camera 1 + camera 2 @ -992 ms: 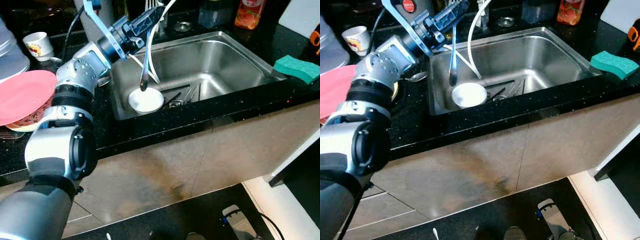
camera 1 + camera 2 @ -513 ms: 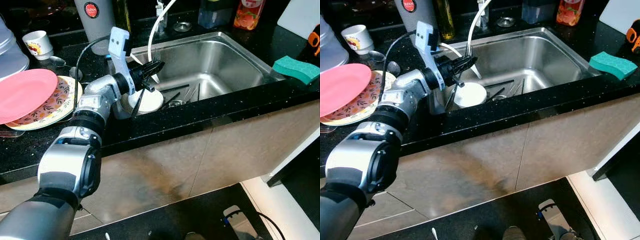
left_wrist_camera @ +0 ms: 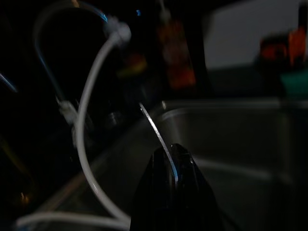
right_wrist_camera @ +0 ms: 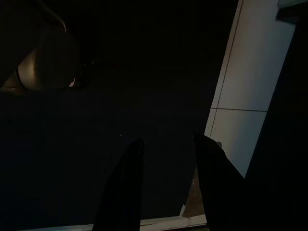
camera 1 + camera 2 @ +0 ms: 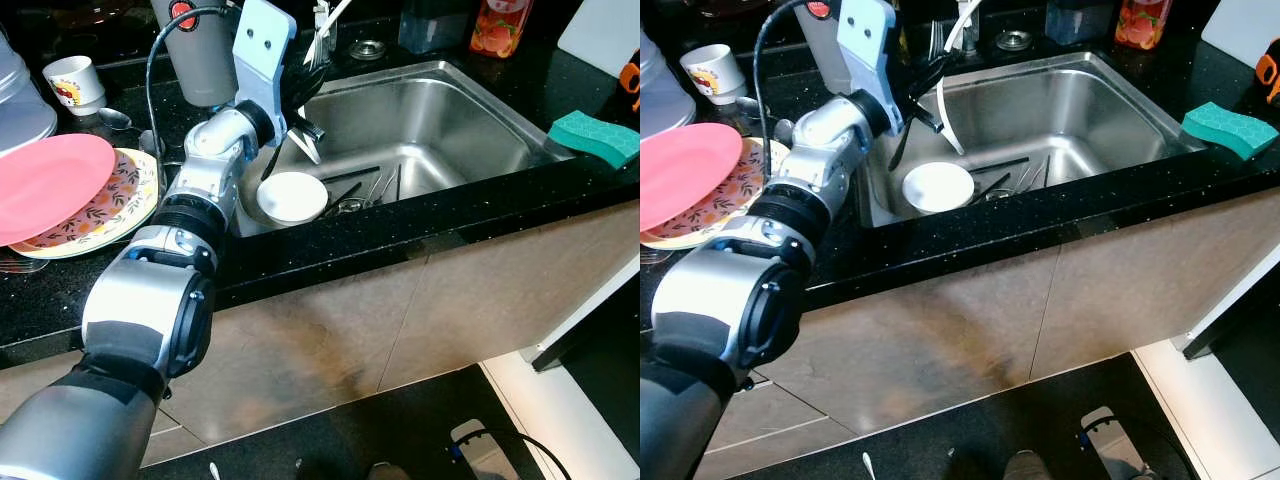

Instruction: Kitchen organization

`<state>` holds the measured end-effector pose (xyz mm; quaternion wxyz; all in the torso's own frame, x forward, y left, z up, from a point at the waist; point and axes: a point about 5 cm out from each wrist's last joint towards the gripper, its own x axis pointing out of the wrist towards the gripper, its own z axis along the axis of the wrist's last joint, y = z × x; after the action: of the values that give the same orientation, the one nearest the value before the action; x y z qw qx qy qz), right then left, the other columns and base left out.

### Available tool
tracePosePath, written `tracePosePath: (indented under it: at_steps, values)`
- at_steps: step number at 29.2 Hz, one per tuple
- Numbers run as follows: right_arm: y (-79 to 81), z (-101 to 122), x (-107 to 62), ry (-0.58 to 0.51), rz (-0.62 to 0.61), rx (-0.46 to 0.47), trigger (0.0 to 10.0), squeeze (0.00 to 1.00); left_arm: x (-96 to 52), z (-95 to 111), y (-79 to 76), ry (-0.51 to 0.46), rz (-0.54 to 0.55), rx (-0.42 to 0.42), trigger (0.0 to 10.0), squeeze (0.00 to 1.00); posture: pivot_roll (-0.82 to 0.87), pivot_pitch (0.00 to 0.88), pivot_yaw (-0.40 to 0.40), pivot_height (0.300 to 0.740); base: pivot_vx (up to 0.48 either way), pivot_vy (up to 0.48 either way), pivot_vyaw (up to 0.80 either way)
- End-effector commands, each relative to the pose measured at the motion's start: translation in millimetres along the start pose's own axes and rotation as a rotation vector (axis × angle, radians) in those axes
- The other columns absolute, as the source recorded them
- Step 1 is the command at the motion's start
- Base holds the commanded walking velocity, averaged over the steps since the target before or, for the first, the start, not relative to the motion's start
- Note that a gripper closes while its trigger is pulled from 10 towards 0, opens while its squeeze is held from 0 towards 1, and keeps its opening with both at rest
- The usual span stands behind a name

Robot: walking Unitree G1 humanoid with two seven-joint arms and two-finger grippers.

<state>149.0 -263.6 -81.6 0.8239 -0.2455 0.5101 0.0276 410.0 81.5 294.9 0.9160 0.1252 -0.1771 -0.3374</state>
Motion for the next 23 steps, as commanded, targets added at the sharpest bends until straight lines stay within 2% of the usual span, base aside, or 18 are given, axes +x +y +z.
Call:
tracePosePath:
  at_steps: [1, 2, 3, 6, 11, 12, 13, 14, 15, 19, 21, 23]
  values:
    - [4.1, -5, -0.9, 0.010, 0.012, -0.014, 10.0, 0.00, -5.1, -16, -4.0, 0.061, -0.016, 0.009, 10.0, 0.00, -0.15, 0.131, 0.071, 0.740, 0.000, 0.000, 0.00]
    - [4.3, -6, -1.0, 0.010, 0.012, -0.013, 10.0, 0.00, -6.6, -21, -6.9, 0.077, -0.028, -0.004, 10.0, 0.33, -0.16, 0.137, 0.071, 0.740, 0.000, 0.000, 0.00]
    - [4.3, -6, -1.1, 0.011, 0.012, -0.013, 10.0, 0.00, -8.3, -27, -9.8, 0.099, -0.041, -0.020, 10.0, 1.00, -0.16, 0.138, 0.071, 0.740, 0.000, 0.000, 0.00]
    - [4.2, -7, -1.2, 0.011, 0.012, -0.014, 10.0, 0.00, -11.1, -37, -14.1, 0.132, -0.061, -0.027, 10.0, 1.00, -0.16, 0.142, 0.072, 0.740, 0.000, 0.000, 0.00]
    - [3.8, -6, -1.1, 0.010, 0.011, -0.015, 10.0, 0.00, -9.4, -28, -8.6, 0.091, -0.042, -0.034, 10.0, 1.00, -0.15, 0.140, 0.070, 0.740, 0.000, 0.000, 0.00]
    - [3.6, -6, -1.0, 0.010, 0.011, -0.015, 10.0, 0.00, -8.4, -24, -6.0, 0.075, -0.036, -0.035, 10.0, 1.00, -0.15, 0.138, 0.068, 0.740, 0.000, 0.000, 0.00]
    - [3.5, -4, -0.7, 0.008, 0.013, -0.018, 10.0, 0.00, -4.0, -2, 4.7, 0.003, -0.034, -0.042, 10.0, 1.00, -0.14, 0.132, 0.068, 0.740, 0.000, 0.000, 0.00]
    - [3.4, -4, -0.6, 0.007, 0.014, -0.019, 10.0, 0.00, -2.5, 7, 8.5, -0.032, -0.039, -0.048, 10.0, 0.99, -0.14, 0.129, 0.067, 0.740, 0.000, 0.000, 0.00]
    - [3.3, -3, -0.5, 0.005, 0.014, -0.020, 10.0, 0.00, -1.5, 17, 11.8, -0.070, -0.052, -0.048, 10.0, 0.00, -0.14, 0.127, 0.067, 0.740, 0.000, 0.000, 0.00]
    - [3.0, 1, 0.1, -0.004, 0.014, -0.014, 10.0, 0.00, -2.8, 41, 20.9, -0.162, -0.088, 0.002, 10.0, 0.00, -0.12, 0.115, 0.065, 0.740, 0.000, 0.000, 0.00]
    - [2.8, 5, 0.7, -0.019, 0.018, -0.013, 10.0, 0.00, -13.9, 42, 25.7, -0.173, -0.120, 0.092, 10.0, 0.00, -0.10, 0.100, 0.059, 0.740, 0.000, 0.000, 0.00]
    - [2.8, 7, 0.8, -0.026, 0.020, -0.008, 10.0, 0.00, -19.2, 40, 26.6, -0.179, -0.133, 0.099, 10.0, 0.00, -0.09, 0.094, 0.058, 0.740, 0.000, 0.000, 0.00]
